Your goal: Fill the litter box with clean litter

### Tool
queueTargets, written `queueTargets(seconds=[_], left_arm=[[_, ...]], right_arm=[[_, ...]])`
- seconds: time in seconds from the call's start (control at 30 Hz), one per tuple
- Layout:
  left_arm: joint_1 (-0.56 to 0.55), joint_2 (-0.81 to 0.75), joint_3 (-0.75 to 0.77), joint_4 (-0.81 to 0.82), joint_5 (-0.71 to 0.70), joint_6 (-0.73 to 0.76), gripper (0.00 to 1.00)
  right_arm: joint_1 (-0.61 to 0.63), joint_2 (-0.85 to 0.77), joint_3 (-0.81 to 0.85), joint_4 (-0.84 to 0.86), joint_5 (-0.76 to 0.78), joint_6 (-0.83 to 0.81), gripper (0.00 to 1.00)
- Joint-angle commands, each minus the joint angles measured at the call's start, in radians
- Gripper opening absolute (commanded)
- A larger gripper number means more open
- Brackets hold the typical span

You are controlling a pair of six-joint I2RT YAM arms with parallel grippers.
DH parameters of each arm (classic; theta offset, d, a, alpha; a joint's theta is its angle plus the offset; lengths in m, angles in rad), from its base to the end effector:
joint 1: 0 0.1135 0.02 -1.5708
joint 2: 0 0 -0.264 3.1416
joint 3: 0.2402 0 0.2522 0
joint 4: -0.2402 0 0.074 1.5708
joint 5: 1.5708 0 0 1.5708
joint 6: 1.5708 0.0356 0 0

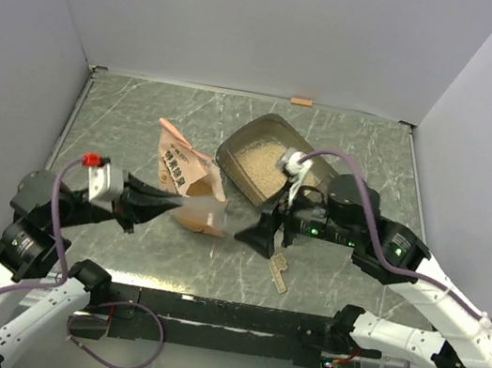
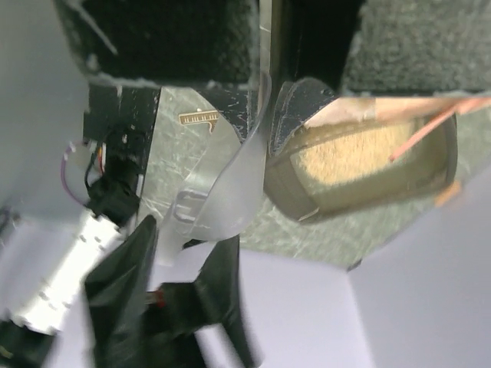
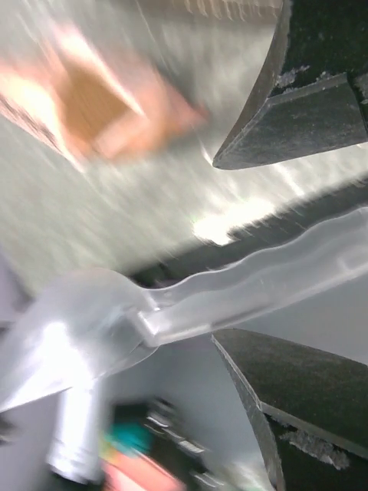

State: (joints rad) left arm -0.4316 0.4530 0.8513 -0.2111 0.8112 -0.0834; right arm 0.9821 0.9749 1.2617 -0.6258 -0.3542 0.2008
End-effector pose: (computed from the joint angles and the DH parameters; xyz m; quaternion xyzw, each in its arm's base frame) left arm 0.0636 -0.0577 0.3977 0.4008 0.5247 -0.4236 0.6202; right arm 0.0958 0.1658 0.4231 -0.4001 0.7042 0.4364 0.3919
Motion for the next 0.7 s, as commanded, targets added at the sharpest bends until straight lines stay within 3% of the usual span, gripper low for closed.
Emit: queueTargets(seconds=[0.0, 0.13, 0.33, 0.5, 0.67], left_arm=[[0.001, 0.111, 0.078, -0.079, -0.254, -0.165, 0.01], [0.001, 0.156, 0.081, -0.065, -0.305, -0.272, 0.01], [0.004, 0.177, 0.1, -0.068, -0.331, -0.308, 0.01], [0.02, 0.197, 0.101, -0.044, -0.293, -0.352, 0.01], [0.063, 0.236, 0.033, 0.079, -0.203, -0.414, 0.01]], right_arm=[[-0.02, -0.073, -0.065, 0.291, 0.238, 0.031, 0.93], [-0.057, -0.103, -0.136, 0.391, 0.271, 0.066, 0.94], [-0.207, -0.2, -0.307, 0.603, 0.152, 0.118, 0.96], [-0.309, -0.191, -0.364, 0.693, 0.094, 0.141, 0.98], [-0.448, -0.157, -0.479, 0.99, -0.057, 0.28, 0.98]])
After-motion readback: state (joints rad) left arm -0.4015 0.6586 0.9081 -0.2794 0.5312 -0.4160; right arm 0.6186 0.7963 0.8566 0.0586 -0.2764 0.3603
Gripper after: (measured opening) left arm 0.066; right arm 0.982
